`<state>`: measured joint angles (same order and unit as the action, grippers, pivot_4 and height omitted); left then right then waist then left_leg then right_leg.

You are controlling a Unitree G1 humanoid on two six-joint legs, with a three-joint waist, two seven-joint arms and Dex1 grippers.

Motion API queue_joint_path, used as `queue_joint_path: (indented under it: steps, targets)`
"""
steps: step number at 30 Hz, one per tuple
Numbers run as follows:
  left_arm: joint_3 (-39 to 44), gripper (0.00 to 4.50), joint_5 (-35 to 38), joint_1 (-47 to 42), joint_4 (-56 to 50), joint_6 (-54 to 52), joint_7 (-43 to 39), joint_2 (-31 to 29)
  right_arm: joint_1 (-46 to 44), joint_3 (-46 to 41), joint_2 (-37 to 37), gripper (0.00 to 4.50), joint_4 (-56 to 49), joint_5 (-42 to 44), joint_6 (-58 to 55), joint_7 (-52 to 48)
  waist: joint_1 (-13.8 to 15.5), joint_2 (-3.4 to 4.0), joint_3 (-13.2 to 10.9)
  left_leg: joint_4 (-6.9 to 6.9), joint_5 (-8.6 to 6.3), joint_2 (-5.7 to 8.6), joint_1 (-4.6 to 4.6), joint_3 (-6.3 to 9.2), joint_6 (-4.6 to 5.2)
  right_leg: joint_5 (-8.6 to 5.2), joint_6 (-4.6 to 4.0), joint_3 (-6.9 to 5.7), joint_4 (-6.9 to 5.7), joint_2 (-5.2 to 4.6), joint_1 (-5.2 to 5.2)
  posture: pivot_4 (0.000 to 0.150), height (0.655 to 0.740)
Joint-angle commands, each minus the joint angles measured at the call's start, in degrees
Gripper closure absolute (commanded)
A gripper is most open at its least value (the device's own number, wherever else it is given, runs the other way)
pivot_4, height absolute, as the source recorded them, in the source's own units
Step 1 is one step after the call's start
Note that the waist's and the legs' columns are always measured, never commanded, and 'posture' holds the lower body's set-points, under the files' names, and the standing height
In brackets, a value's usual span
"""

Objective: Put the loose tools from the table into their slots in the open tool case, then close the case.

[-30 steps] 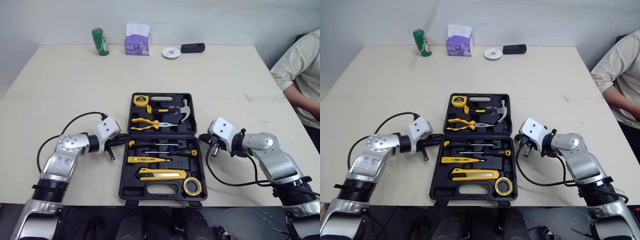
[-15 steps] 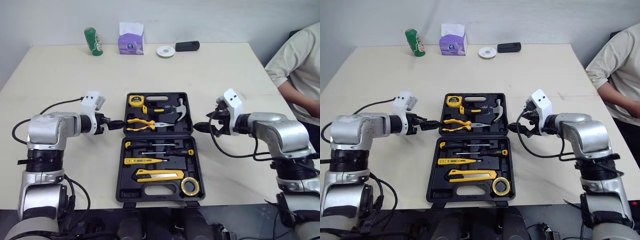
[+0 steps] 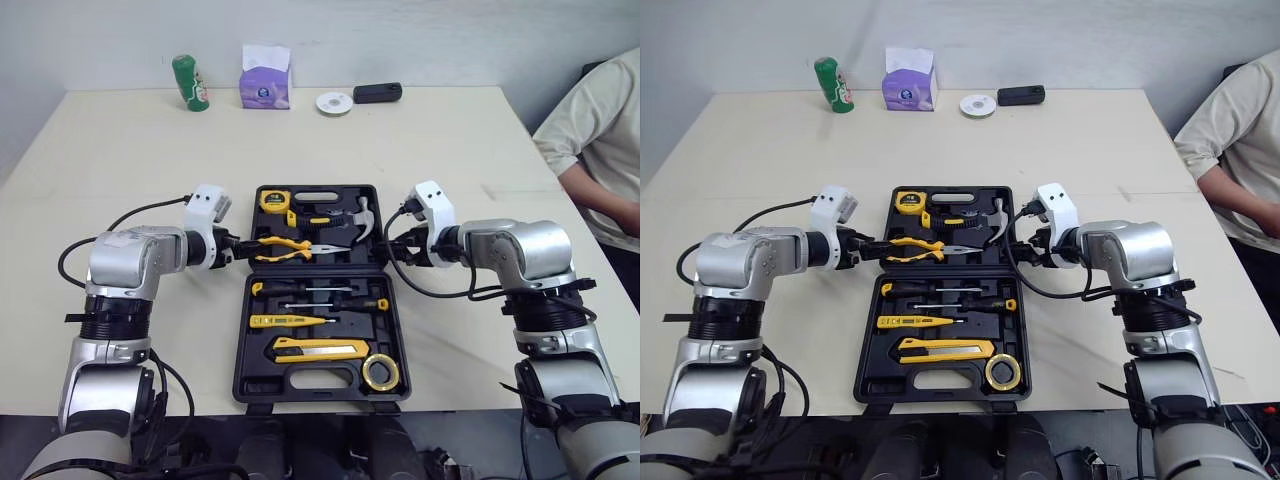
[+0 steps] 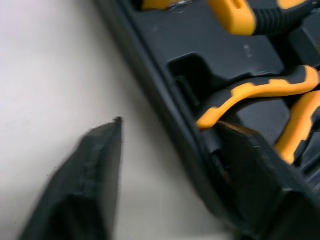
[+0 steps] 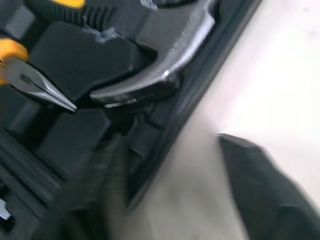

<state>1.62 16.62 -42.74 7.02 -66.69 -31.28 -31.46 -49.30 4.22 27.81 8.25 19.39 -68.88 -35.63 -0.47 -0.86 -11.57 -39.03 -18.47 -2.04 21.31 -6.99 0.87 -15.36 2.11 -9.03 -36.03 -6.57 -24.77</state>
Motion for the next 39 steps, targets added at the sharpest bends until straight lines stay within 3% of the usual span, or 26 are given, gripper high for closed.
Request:
queue_joint_path:
  steps: [1,2,4,14,18,24,28,34,39]
  targets:
    - [-1.29,3.05,-0.78,1.48,-0.17,1.31,0.63,0.28,-0.83,-0.69,-0.93,3.26,0.51,-0.43,-0.85,2.03,-0.16,0.02,0.02,0.0,0.0,0.0,-0.03,-0.01,-0.01,0.0,0.0,0.01,0.0,0.0,0.01,0.15,0.7252]
    - [-1.57,3.44,-0.91,1.46,0.14,1.92,0.77,0.64,-0.97,-0.89,-1.31,3.77,0.71,-0.32,-1.16,2.35,-0.15,0.04,0.03,0.01,0.01,0.0,-0.07,0.0,-0.03,0.0,0.0,0.01,0.01,0.0,0.04,0.15,0.7252]
    - [-1.84,3.76,-0.41,1.19,0.58,2.53,0.79,2.06,-1.09,-1.44,-2.15,4.5,0.77,-0.13,-2.01,3.23,-0.12,0.05,0.09,0.01,0.03,0.0,-0.14,0.01,-0.05,-0.01,-0.01,0.03,0.04,-0.03,0.07,0.15,0.7252]
    - [-1.33,3.85,-0.63,1.0,-1.23,11.3,-0.15,4.03,-1.77,-5.79,-4.28,4.5,0.91,-0.29,1.22,7.34,0.19,0.06,0.17,0.0,0.03,0.07,-0.17,0.05,-0.05,0.03,-0.05,0.04,0.01,-0.12,0.09,0.15,0.7252]
    - [0.07,3.86,-2.8,-1.25,0.46,22.49,0.01,4.13,-1.18,-4.35,-3.3,4.5,-0.2,-3.82,16.04,6.95,0.18,0.05,0.15,0.0,0.04,0.1,0.08,0.03,-0.05,0.04,-0.04,0.04,0.01,-0.12,-0.19,0.15,0.7252]
    - [-2.07,4.01,-9.46,-2.91,6.24,48.25,-1.1,2.99,1.93,-2.41,-2.11,4.5,-0.95,-8.94,35.37,6.19,0.13,0.03,0.14,-0.02,0.29,0.18,0.97,-0.08,0.01,0.09,-0.03,-0.02,-0.26,-0.08,-1.07,0.15,0.7252]
    - [-1.29,4.14,-10.93,-2.45,10.07,56.7,-0.2,3.55,5.13,-2.27,-1.63,4.5,-1.07,-11.49,44.3,6.33,0.15,0.03,0.14,0.06,0.29,0.16,1.04,-0.11,0.03,0.1,0.0,-0.04,-0.06,-0.01,-1.09,0.15,0.7252]
    - [-3.03,4.31,-17.94,7.68,9.42,76.01,2.5,1.03,16.14,2.02,2.57,4.5,-1.09,-22.98,73.22,8.69,0.21,0.03,0.14,0.09,0.28,0.16,0.98,-0.11,0.12,0.14,0.07,-0.05,0.05,-0.06,-0.99,0.15,0.7252]
    - [-0.28,4.48,-17.65,17.45,1.61,74.81,4.48,-1.06,23.3,1.9,4.62,4.5,-1.94,-28.36,85.45,11.91,0.2,0.02,0.14,0.01,0.27,0.18,0.76,-0.08,0.19,0.21,0.17,-0.02,0.06,-0.13,-0.72,0.15,0.7252]
